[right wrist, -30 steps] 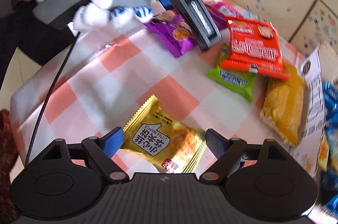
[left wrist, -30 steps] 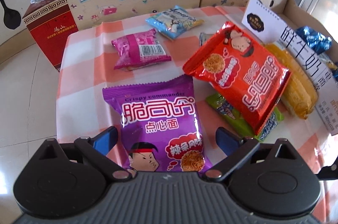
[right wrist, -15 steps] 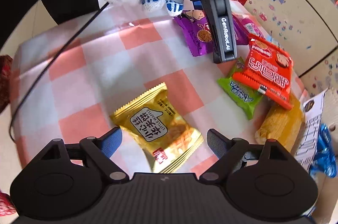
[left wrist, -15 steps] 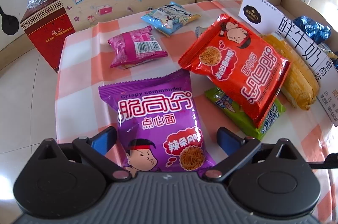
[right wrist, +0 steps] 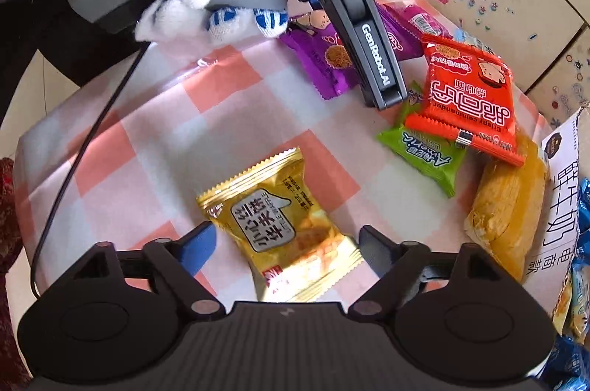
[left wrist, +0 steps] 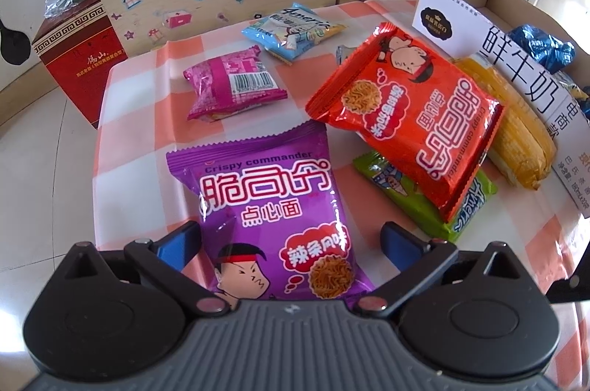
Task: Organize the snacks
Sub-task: 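Grasp the purple crispy noodle bag with the left tool while the right tool grasps the gold waffle bag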
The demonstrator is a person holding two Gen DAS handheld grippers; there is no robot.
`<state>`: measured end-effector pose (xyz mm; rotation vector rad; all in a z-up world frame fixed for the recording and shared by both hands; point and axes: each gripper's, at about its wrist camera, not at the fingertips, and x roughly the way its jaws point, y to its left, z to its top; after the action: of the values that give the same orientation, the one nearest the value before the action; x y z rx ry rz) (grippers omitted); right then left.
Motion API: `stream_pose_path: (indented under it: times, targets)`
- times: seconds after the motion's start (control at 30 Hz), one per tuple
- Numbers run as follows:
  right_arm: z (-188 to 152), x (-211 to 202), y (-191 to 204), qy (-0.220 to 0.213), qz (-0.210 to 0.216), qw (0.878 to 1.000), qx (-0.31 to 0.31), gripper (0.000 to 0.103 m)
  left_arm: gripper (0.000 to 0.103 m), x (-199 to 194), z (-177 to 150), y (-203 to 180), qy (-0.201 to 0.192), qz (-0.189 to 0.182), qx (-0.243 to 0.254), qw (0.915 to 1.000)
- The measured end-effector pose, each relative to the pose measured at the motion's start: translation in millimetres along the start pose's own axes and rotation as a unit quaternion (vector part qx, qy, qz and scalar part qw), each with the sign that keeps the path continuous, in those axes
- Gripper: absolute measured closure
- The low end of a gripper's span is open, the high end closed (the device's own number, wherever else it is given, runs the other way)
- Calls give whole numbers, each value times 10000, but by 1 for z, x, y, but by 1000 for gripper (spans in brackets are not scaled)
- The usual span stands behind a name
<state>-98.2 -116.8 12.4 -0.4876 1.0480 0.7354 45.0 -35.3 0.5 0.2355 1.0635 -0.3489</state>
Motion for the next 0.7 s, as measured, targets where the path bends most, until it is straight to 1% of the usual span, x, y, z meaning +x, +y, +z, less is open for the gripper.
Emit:
stream_pose_path:
  times: [0.03,0.07,0.17,0.3,0.33,0.43,0.5,0.7]
  targets:
    - [1,0,0,-25,7,10000,54,27,1,0,0,-1,-6,0,11,10000]
    - [2,1,-1,-32,0,10000,90,28,1,-1,-1,-1,-3,-6,22,10000]
    - [2,0,0,-56,12,9999,141,32,9,-3,-2,0,-4,-122,-26,9999]
    - [4,0,-2,-142,-47,9995,283,34,31,-11,-3,-3,-107,-231,71,9997]
    - [4,-1,-3,-180,-66,9992,343,34,34,-12,-3,-4,-115,-227,84,9996]
    - [6,-6,-10,-339,-125,9978,557,35,38,-14,-4,-4,-164,-233,67,9996]
    - [7,-9,-13,-428,-184,9968,650,35,38,-15,-5,-2,-169,-220,30,9996]
    - [6,-18,-24,-640,-570,9917,953,35,38,-18,-8,7,-189,-78,-79,9998]
